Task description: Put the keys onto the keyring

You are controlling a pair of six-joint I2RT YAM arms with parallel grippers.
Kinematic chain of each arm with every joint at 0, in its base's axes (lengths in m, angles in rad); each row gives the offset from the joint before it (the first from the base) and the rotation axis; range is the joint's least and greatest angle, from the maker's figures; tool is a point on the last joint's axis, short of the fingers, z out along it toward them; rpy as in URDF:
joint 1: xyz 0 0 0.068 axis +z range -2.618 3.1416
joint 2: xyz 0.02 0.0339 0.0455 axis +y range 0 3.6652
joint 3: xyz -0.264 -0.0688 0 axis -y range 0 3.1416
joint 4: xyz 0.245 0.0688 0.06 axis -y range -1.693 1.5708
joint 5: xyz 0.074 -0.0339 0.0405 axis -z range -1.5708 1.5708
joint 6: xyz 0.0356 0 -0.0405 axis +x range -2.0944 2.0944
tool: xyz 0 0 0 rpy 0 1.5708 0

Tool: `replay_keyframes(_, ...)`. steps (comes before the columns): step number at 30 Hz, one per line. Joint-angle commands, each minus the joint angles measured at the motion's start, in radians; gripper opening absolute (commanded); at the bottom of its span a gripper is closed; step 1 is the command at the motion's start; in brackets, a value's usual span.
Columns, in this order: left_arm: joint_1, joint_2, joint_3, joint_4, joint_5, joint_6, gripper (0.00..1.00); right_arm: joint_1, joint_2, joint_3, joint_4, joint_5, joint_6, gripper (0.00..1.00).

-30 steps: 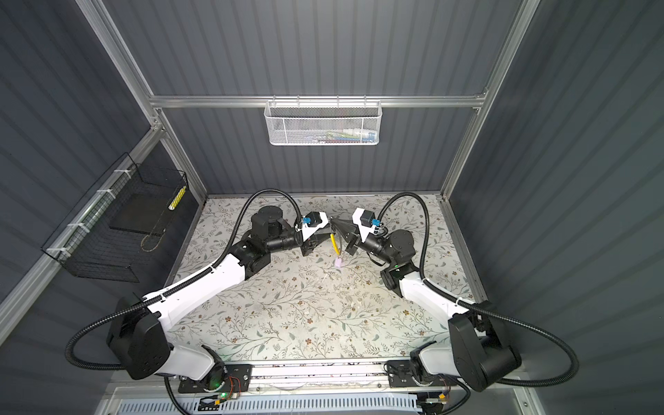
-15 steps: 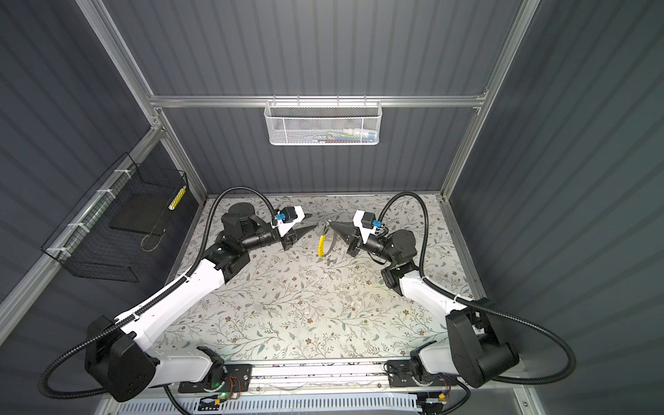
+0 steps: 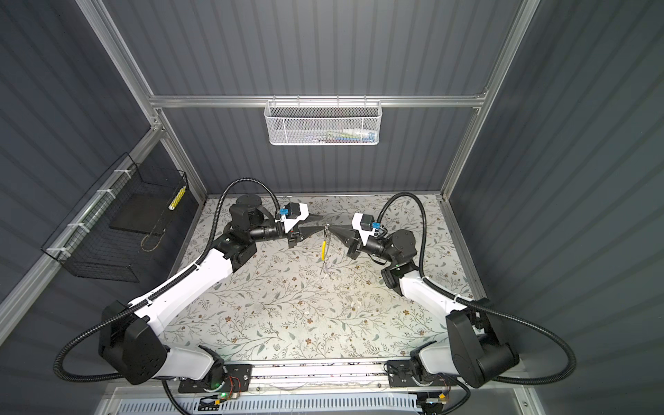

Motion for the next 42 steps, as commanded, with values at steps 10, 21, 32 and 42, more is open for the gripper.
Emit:
replay_keyframes(10,0.008,0.06,0.073,-0.026,0.106,-0.012,0.11,-0.004,-0.012,0.021,0.011,-0.037,-0.012,0.0)
replay_keyframes(21,0.006,0.085,0.279,-0.427,0.022,0.21,0.0,-0.023,-0.131,0.021,-0.326,0.173,-0.264,0.28)
replay_keyframes(32,-0.106,0.19,0.56,-0.914,-0.288,0.47,0.0,-0.036,-0.219,0.084,-0.628,0.147,-0.473,0.26)
replay_keyframes(42,-0.166,0.221,0.656,-1.024,-0.403,0.52,0.0,-0.035,-0.224,0.074,-0.656,0.051,-0.462,0.23)
